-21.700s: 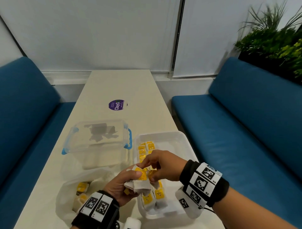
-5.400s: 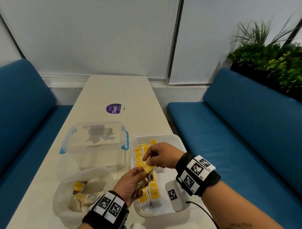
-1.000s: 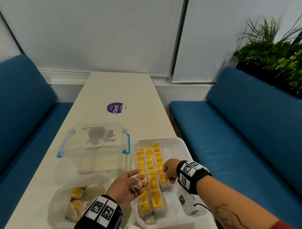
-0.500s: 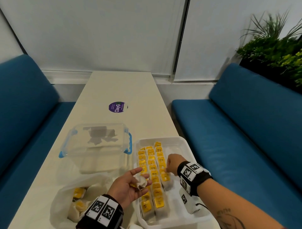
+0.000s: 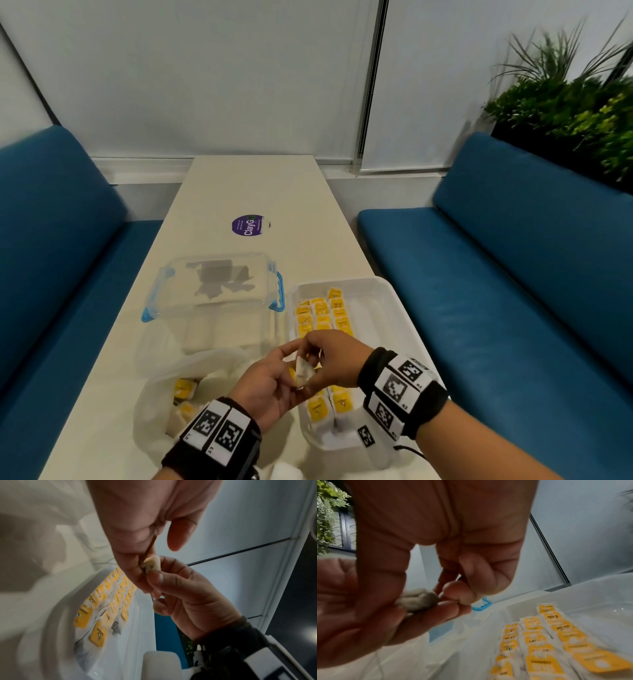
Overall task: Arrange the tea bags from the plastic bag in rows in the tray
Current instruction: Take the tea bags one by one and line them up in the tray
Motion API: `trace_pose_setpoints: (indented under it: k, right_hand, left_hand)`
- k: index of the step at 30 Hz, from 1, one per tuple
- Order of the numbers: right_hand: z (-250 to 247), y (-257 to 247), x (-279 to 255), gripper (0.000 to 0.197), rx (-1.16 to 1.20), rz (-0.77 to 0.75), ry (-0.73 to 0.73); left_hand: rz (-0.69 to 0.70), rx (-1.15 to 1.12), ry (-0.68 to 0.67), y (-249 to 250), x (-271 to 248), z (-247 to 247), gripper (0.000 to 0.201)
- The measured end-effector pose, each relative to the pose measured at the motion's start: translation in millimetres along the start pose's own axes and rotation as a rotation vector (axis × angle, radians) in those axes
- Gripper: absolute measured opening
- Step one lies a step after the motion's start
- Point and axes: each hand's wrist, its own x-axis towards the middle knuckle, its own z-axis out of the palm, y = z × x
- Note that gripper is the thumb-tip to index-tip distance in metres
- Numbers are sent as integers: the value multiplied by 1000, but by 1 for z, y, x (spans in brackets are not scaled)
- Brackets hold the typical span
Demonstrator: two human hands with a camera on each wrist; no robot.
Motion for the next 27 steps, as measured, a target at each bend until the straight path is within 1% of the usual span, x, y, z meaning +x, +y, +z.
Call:
trace_pose_setpoints:
  k: [4, 7, 9, 13, 17, 23, 25, 27]
  right_hand:
    - [6, -1, -3, 27, 24, 15, 43]
    - [8, 0, -7, 29, 81, 37, 68]
    - [8, 2, -8, 29, 114, 42, 81]
    - [4, 5, -14, 25, 142, 63, 88]
    - [-3, 12, -21, 26, 170, 126, 80]
    - [-21, 24, -32, 26, 117, 175, 5]
    - [-26, 28, -34, 27, 140, 161, 39]
    - [-30, 34, -34, 28, 212, 117, 70]
  left_hand:
    - [-3, -37, -4, 0, -8, -8, 42]
    - [4, -3, 8, -1, -9, -10, 35]
    - [8, 58, 47, -3, -9, -9, 31]
    - [12, 267, 134, -8, -7, -8, 18]
    - [28, 441, 172, -12, -2, -2, 21]
    - [155, 518, 249, -9, 8, 15, 19]
    - [187, 545, 237, -7, 10, 20, 17]
    - [207, 570, 223, -7, 12, 26, 18]
